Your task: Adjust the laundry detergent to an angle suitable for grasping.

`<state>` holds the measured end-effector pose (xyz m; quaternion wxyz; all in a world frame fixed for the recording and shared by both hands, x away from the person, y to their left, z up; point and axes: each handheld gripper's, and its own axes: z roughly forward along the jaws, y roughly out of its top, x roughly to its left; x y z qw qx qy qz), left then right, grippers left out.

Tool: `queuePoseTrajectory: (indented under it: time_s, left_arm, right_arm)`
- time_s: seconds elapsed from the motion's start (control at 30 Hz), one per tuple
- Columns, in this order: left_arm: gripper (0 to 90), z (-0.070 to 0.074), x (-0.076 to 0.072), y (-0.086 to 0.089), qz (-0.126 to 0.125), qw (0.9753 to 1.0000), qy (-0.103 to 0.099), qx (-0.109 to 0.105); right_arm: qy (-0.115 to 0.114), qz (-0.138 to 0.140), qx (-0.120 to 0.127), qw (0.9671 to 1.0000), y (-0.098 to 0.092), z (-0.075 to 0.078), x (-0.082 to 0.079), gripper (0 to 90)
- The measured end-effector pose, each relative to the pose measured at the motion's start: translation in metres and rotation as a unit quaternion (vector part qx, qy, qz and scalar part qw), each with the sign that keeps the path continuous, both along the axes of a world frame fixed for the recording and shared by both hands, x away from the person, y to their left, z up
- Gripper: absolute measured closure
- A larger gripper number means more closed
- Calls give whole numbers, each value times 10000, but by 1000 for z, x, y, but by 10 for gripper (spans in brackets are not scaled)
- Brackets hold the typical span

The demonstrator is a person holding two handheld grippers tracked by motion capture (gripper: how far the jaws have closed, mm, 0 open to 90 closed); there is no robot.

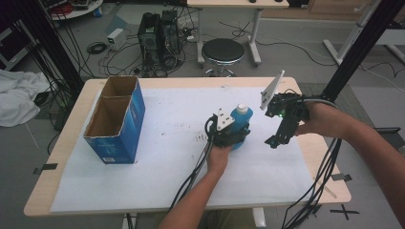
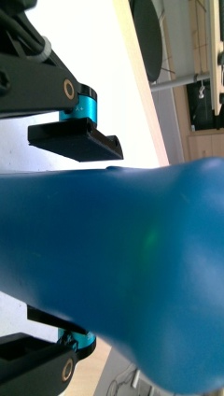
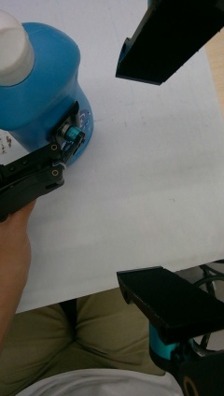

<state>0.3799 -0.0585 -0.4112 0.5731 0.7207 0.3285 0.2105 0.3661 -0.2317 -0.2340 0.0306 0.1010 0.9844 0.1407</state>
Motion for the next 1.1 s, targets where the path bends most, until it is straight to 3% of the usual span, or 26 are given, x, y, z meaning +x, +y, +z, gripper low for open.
queuePoseTrajectory:
  time_s: [0.03,0.23,0.4,0.53,0.73,0.83,0.9,1.0,1.1]
  left_arm:
    - [426,0,-1,-1,3,10000,-1,-19]
    - [434,1,-2,-1,-25,10000,-16,45]
    - [437,4,0,4,-70,10000,40,-20]
    - [439,13,-2,13,-184,9997,-26,-146]
    - [439,28,-3,34,-500,9985,-210,-31]
    - [439,38,-5,47,-762,9963,-368,181]
    - [439,43,-7,55,-954,9945,-385,202]
    - [438,50,-9,68,-1257,9905,-473,291]
    - [438,56,-10,82,-1620,9847,-555,328]
  right_arm:
    - [-7,-1,10,10000,0,0,0,33]
    - [4,-27,-6,10000,-1,0,-1,33]
    - [-10,-20,11,10000,-2,0,-1,33]
    - [-18,-68,36,10000,-5,1,-2,33]
    - [-37,-105,31,9999,-7,3,-7,33]
    - [-52,-118,43,9999,-8,4,-10,33]
    - [-71,-132,41,9999,-7,4,-12,33]
    - [-93,-112,48,9999,-6,5,-15,33]
    - [-99,-106,41,9999,-4,5,-18,33]
